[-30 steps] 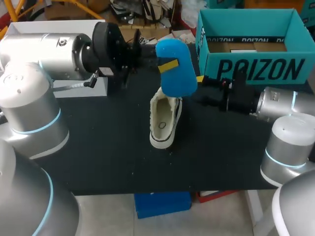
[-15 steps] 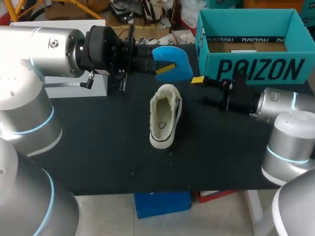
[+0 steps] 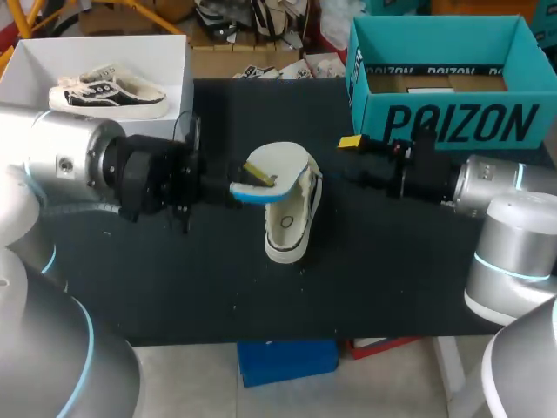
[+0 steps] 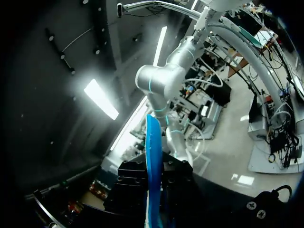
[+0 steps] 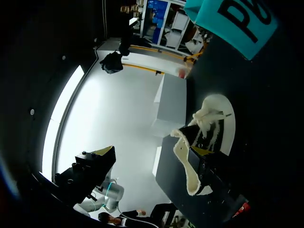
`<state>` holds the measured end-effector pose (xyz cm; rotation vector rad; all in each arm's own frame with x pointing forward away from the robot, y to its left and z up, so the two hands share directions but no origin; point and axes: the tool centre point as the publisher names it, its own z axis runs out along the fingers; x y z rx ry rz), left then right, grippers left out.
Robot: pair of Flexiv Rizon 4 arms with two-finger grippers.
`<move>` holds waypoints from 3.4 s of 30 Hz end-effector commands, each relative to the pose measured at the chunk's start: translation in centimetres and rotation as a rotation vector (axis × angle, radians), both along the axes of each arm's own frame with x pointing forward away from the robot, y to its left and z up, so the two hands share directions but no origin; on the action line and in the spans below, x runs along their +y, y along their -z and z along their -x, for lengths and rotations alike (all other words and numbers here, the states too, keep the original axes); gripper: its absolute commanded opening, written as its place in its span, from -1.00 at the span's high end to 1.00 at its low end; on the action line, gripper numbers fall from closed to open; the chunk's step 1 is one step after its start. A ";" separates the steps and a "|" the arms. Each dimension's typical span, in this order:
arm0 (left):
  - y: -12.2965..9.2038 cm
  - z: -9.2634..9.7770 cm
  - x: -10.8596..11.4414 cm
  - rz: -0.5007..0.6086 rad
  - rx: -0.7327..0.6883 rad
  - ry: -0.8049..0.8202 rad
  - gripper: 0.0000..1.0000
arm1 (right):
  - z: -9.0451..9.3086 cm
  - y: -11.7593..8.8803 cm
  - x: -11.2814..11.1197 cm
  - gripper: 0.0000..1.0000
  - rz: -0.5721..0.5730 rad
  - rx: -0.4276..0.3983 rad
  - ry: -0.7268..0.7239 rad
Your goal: Take the shoe out of the shoebox, open the shoe tongue, remove and reinsert the insole, then place the shoe into the shoebox
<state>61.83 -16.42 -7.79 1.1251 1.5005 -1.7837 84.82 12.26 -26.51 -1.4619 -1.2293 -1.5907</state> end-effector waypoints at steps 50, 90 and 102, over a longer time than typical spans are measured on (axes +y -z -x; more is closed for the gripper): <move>17.5 -3.6 1.4 0.030 -0.671 -0.199 1.00 | 0.0 0.0 0.2 -1.00 0.001 0.000 0.004; 23.0 -15.2 -2.7 0.042 -0.712 -0.028 1.00 | 0.0 0.0 0.2 -1.00 0.001 0.000 0.004; 22.0 -15.9 -2.9 0.059 -0.747 -0.042 1.00 | 0.0 0.0 0.2 -1.00 0.001 0.000 0.004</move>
